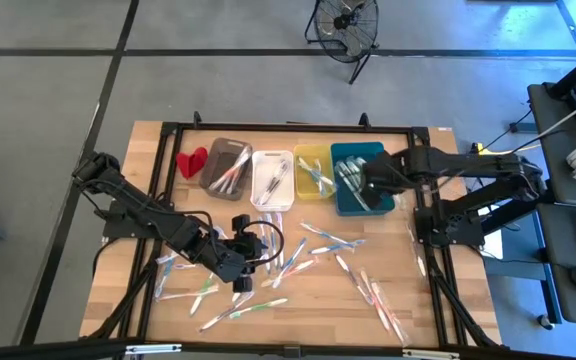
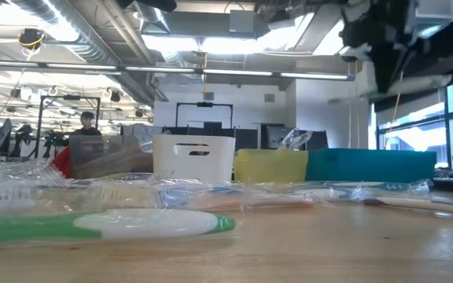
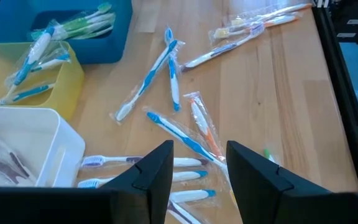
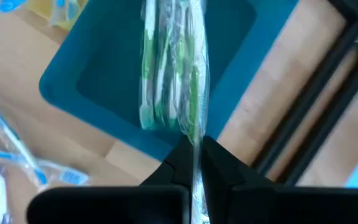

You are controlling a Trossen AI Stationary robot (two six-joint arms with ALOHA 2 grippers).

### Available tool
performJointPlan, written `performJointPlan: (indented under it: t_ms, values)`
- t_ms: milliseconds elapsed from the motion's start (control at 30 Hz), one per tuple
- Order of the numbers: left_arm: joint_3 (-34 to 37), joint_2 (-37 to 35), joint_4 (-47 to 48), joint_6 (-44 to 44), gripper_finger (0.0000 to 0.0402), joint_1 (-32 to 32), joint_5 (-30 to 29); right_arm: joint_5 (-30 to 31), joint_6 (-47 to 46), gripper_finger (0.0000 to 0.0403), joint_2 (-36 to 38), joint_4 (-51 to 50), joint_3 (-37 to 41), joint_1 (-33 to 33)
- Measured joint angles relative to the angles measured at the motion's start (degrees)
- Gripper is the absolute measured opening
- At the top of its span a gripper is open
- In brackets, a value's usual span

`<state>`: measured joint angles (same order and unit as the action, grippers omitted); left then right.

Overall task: Pick & Place Toothbrushes
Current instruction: Put the right green toothbrush into the blue bin

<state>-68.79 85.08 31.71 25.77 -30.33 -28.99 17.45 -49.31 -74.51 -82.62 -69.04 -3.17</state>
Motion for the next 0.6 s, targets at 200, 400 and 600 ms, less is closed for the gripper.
performJointPlan:
  t_ms: [200,400,600]
  values:
    - [0.0,0.0,-0.2,0.01,0.0143,0.0,-0.02,-5.92,10.04,0.0012,-0.25,14.47,6.45,-9.35]
    - [0.0,0.0,-0.19,0.0,0.0143,0.0,0.0,-8.76,14.15,0.0012,-0.26,22.18,12.04,-16.04]
    - [0.0,0.0,-0.18,-0.45,0.0143,0.0,0.02,-13.18,15.88,0.0012,-1.13,28.87,18.15,-19.38]
